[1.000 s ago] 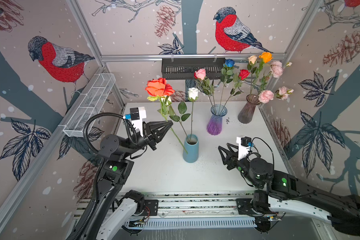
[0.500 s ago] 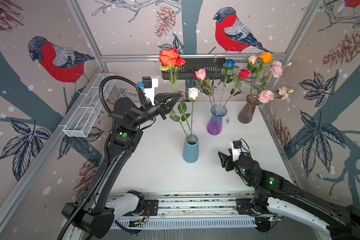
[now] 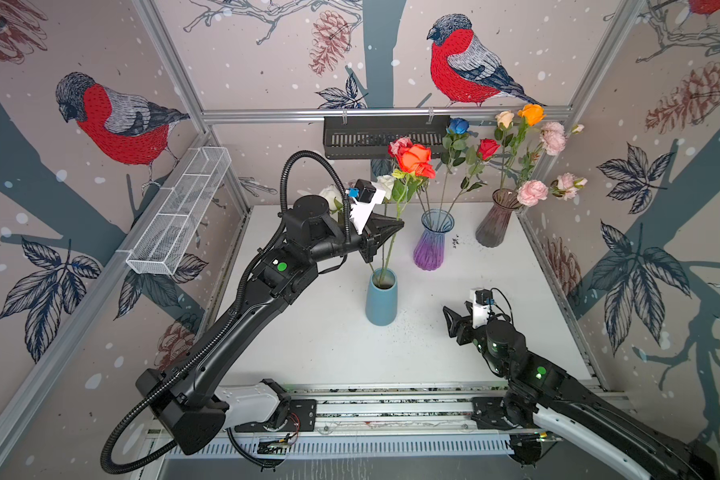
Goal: Arrange the flowers into the vase
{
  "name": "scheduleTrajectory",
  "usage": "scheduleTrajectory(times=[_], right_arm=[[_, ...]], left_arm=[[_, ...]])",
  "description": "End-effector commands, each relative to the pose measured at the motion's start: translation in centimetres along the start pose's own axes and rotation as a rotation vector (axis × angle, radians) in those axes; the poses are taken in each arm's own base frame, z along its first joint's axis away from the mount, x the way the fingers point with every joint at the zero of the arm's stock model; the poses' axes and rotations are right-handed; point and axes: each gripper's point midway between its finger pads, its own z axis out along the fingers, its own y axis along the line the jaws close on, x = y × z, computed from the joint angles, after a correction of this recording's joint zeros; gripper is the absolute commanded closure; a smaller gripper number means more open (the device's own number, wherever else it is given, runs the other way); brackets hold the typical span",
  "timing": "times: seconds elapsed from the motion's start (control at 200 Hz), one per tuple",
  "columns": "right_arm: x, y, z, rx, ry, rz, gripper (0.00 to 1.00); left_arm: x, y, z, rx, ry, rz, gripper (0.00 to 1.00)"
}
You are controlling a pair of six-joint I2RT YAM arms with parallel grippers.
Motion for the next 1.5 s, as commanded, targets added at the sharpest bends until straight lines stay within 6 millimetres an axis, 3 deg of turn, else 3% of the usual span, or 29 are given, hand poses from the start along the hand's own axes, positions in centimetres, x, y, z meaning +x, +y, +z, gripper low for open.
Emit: scheduleTrajectory(times=[0.0, 0.13, 0.3, 0.39, 0.41, 0.455, 0.485, 0.69, 0.806, 0.961, 0.986, 1.206, 1.311, 1.496], right_arm=[[0.0, 0.5, 0.0, -0.056, -0.037, 0.041, 0.26], [0.4, 0.2, 0.0, -0.058, -0.048, 0.052, 0.26], [0.8, 0.0, 0.1, -0.056, -0.047, 0.053, 0.26], [0.7, 0.0, 0.1, -0.055, -0.047, 0.055, 0.26], [0.8, 0.0, 0.1, -0.054, -0.047, 0.056, 0.26], [0.7, -0.1, 0.1, -0.053, -0.048, 0.057, 0.25], [0.8, -0.1, 0.2, -0.053, -0.046, 0.056, 0.25], [-0.3, 1.1, 0.3, -0.102, -0.048, 0.039, 0.18], [-1.7, 4.2, 0.7, -0.234, -0.037, -0.002, 0.14], [-4.2, 9.7, 0.8, -0.459, -0.062, -0.088, 0.07], [-4.6, 10.7, 0.7, -0.492, -0.073, -0.108, 0.00], [-7.1, 16.6, -0.2, -0.631, -0.270, -0.282, 0.01], [-7.4, 17.7, 0.1, -0.605, -0.344, -0.338, 0.01], [-7.9, 17.2, 2.1, -0.487, -0.396, -0.327, 0.01]], left_arm=[[0.6, 1.0, -0.1, -0.068, 0.010, 0.052, 1.00], [1.6, 1.0, 0.4, -0.053, 0.032, 0.038, 1.00], [4.6, 1.9, 1.3, -0.064, 0.075, 0.028, 1.00], [5.7, 1.3, 1.6, -0.024, 0.085, 0.036, 1.00], [5.8, 0.9, 1.7, -0.003, 0.085, 0.042, 0.93], [6.2, 0.4, 1.7, 0.021, 0.092, 0.056, 0.55], [6.4, 0.1, 1.6, 0.023, 0.096, 0.068, 0.40], [5.3, 0.9, -2.3, -0.149, -0.010, 0.150, 0.20], [4.2, 2.0, -5.5, -0.304, -0.089, 0.149, 0.18], [5.8, 2.7, -8.6, -0.423, -0.132, 0.122, 0.17], [6.1, 3.0, -9.0, -0.448, -0.132, 0.120, 0.16], [7.9, 5.3, -11.8, -0.640, -0.135, 0.144, 0.15], [8.2, 5.3, -12.2, -0.654, -0.144, 0.156, 0.15], [8.3, 5.3, -12.2, -0.631, -0.158, 0.134, 0.15]])
